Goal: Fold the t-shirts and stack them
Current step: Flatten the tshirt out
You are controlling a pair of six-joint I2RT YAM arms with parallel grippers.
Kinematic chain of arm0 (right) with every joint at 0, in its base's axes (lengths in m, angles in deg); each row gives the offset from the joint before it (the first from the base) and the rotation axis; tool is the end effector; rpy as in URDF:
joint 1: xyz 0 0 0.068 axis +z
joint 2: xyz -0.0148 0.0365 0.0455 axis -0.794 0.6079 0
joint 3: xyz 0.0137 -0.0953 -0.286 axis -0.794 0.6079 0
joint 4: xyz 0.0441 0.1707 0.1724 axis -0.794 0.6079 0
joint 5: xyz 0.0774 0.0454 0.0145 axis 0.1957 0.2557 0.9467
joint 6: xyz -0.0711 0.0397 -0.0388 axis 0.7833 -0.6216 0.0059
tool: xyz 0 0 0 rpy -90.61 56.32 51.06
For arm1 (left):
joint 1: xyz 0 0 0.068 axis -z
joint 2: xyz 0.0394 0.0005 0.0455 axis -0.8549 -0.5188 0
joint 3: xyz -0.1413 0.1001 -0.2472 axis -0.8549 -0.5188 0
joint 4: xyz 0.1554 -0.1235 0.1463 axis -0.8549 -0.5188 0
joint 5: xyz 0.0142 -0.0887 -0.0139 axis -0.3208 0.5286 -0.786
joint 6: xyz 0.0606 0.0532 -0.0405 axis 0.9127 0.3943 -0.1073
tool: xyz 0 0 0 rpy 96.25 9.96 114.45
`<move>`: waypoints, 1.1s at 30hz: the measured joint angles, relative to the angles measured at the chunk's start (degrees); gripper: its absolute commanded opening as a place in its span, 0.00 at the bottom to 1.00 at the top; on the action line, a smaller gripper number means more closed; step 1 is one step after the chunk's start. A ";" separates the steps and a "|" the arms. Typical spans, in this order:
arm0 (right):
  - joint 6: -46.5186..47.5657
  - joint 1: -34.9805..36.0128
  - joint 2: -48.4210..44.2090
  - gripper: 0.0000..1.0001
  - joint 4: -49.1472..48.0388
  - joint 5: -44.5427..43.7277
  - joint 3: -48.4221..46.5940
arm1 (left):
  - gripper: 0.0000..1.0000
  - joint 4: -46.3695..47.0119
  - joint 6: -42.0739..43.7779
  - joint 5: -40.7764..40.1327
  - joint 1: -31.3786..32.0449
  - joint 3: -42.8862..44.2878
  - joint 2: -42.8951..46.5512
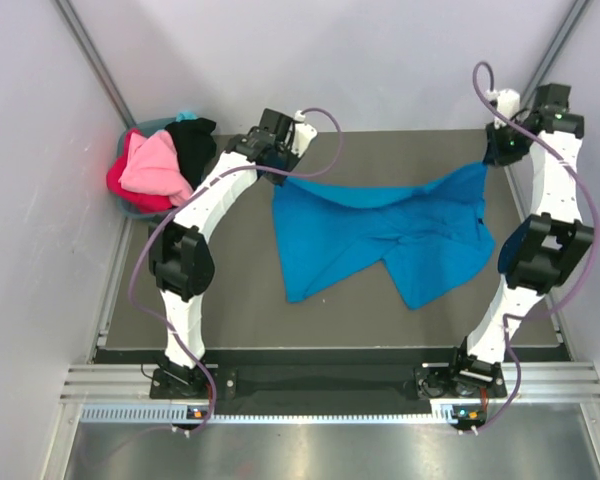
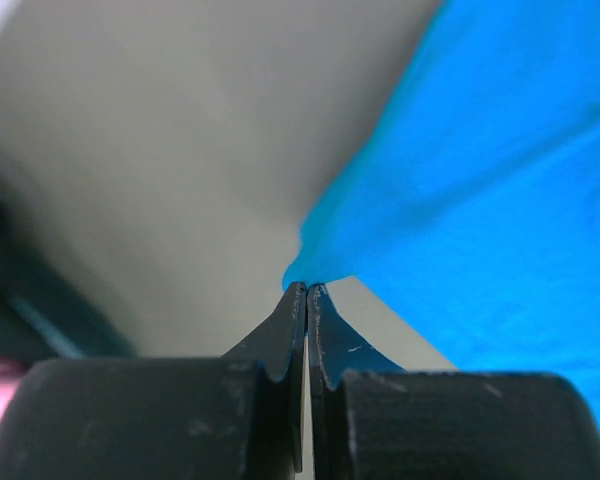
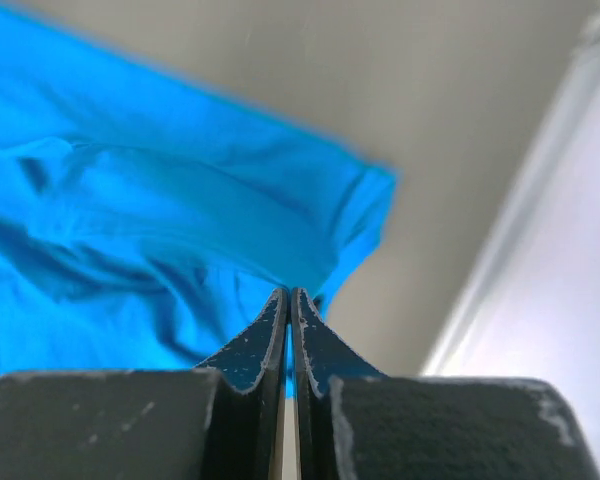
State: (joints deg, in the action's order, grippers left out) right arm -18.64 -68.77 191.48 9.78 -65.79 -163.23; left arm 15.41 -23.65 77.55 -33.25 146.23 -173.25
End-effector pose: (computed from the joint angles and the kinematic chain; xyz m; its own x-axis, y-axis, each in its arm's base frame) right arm 0.4396 -0.0947 0.3315 -0.6954 -0.3308 -0.6380 -0.4058 0.9134 -0.0312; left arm 0.4355 -0.2039 0.3054 -0.5245 0.6026 -0.6015 0.6035 0.7615 0.2366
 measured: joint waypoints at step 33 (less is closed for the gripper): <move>-10.45 3.74 -53.68 0.00 -16.96 -7.63 5.86 | 0.00 4.55 6.91 -6.71 -2.60 2.40 36.17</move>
State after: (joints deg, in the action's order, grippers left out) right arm -29.09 -65.03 137.80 -7.18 -73.42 -157.37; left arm 19.95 -16.74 70.84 -35.85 148.63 -137.07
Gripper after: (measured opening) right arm 0.007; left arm 0.012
